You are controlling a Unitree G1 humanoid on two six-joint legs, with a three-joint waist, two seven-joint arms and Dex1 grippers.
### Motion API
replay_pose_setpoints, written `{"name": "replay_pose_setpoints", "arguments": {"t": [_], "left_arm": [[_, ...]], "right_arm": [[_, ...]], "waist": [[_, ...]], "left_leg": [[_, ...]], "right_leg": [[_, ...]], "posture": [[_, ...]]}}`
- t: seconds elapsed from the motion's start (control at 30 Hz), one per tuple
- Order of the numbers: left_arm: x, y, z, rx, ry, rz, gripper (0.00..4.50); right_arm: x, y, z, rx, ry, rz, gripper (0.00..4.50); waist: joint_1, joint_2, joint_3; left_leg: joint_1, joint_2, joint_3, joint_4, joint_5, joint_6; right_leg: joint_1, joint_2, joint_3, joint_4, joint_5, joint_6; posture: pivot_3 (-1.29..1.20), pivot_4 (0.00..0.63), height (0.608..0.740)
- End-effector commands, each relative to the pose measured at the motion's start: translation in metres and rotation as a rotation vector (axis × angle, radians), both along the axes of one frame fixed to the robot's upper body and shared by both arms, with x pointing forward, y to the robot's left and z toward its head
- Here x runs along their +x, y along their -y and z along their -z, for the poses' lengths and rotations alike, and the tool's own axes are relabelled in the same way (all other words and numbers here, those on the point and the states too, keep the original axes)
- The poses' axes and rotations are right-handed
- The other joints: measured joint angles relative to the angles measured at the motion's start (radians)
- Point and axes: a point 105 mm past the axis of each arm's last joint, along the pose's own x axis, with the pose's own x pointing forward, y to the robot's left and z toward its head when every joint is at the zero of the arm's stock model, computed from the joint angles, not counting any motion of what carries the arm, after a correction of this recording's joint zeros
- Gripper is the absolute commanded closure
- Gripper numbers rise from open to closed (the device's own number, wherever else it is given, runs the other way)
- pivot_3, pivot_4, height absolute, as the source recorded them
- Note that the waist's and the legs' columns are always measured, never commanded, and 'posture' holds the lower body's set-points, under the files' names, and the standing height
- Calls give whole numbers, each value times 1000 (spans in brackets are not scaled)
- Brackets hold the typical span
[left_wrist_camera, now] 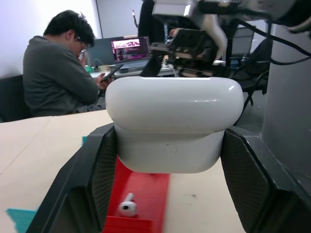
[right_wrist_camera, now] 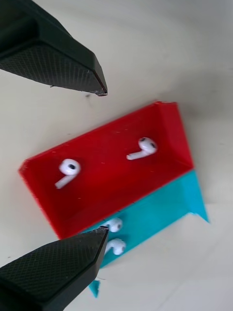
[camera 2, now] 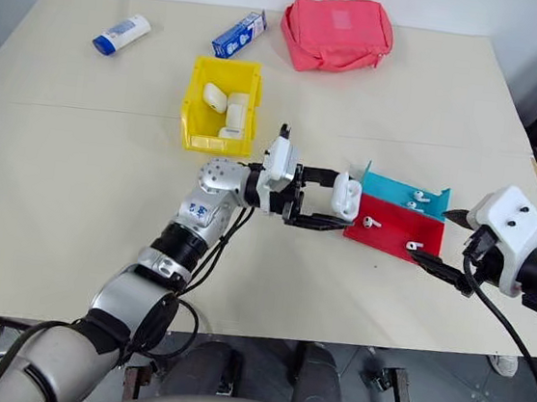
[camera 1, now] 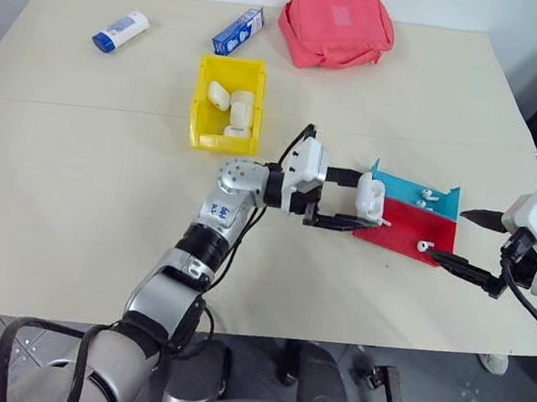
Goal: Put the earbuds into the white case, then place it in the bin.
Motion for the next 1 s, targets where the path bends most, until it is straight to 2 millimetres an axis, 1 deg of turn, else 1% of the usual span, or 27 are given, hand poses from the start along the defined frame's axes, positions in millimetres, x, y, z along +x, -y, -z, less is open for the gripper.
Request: {"name": "replay_pose_setpoints", "arguments": {"t": [0.03, 0.27, 0.37, 0.5, 0.57, 0.67, 0.8, 1.0], "left_arm": [[-11, -3, -10, -43, 32, -3, 1698], [-22, -15, -8, -57, 51, -18, 1698], [-31, -17, -7, -60, 75, 5, 1698], [-52, -17, -2, -42, 147, 99, 1698], [-53, -15, -4, -48, 146, 96, 1698], [-52, -14, -6, -60, 137, 84, 1698], [-50, -13, -7, -69, 125, 67, 1698], [-53, -12, -6, -73, 116, 69, 1698]], "right_arm": [[-3, -4, 0, -76, -16, -28, 0], [1, -4, 4, -147, -38, -66, 0], [2, -3, 6, -167, -64, -82, 0], [5, 0, 9, -240, -125, -118, 0], [5, 3, 11, -268, -157, -114, 0], [5, 2, 11, -292, -158, -140, 525], [7, -1, 11, -310, -150, -158, 1833], [9, -1, 12, -353, -155, -181, 1833]], "waist": [[0, 0, 0], [4, 0, 0], [2, 2, -1], [1, 3, -2], [3, 3, -2], [3, 4, -2], [2, 4, -2], [2, 4, -2]], "left_leg": [[0, 0, 0, 0, 0, 0], [-3, 0, -3, 4, 0, 1], [-4, 0, -4, 4, 0, 1], [-5, 0, -4, 4, 0, 1], [-5, 0, -4, 4, 0, 1], [-6, 0, -5, 4, 0, 1], [-6, 0, -4, 4, 0, 1], [-6, 0, -5, 4, 0, 1]], "right_leg": [[0, 0, 0, 0, 0, 0], [0, -1, -1, -3, 1, -1], [0, -1, -2, -3, 1, -1], [-1, -1, -2, -3, 1, -1], [-1, -1, -3, -5, 1, -1], [-1, -1, -3, -5, 1, -3], [-1, -1, -3, -6, 1, -2], [-1, -1, -4, -5, 1, -2]], "posture": [[0, 150, 740], [0, 150, 740], [0, 150, 740], [0, 150, 740], [0, 150, 740], [0, 150, 740], [0, 150, 740], [0, 150, 740]]}}
